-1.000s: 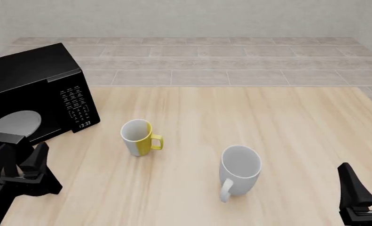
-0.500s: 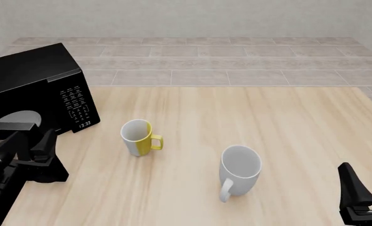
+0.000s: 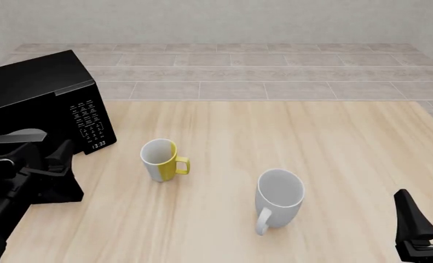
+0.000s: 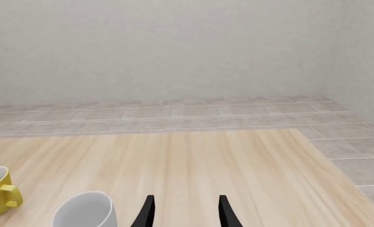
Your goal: Close the microwave.
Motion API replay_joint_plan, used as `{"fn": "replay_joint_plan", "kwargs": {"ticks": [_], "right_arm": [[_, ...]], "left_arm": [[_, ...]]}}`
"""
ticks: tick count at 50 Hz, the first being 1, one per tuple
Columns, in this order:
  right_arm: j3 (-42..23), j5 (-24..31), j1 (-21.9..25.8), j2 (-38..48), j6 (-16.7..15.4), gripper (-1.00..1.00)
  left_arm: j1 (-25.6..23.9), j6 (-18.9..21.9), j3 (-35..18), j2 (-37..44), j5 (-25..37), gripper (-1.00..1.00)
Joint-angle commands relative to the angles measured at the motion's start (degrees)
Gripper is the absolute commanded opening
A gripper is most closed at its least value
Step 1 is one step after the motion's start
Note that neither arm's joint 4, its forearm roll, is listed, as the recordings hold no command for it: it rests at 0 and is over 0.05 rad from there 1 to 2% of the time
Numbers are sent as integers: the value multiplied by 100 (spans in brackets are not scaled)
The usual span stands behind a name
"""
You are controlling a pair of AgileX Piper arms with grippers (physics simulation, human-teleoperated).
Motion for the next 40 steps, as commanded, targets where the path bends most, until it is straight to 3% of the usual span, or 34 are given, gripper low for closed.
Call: {"fn": "replay_joint_plan", "kwargs": {"ticks": [1, 36, 40], "right_arm": [[0, 3, -23, -9, 25, 100], [2, -12, -33, 18, -4, 100], [2, -31, -21, 46, 2, 100]], "left_arm": [[-109, 65, -198, 704, 52, 100], [73, -30, -1108, 1866, -28, 100], [80, -47, -1328, 1856, 206, 100]]}}
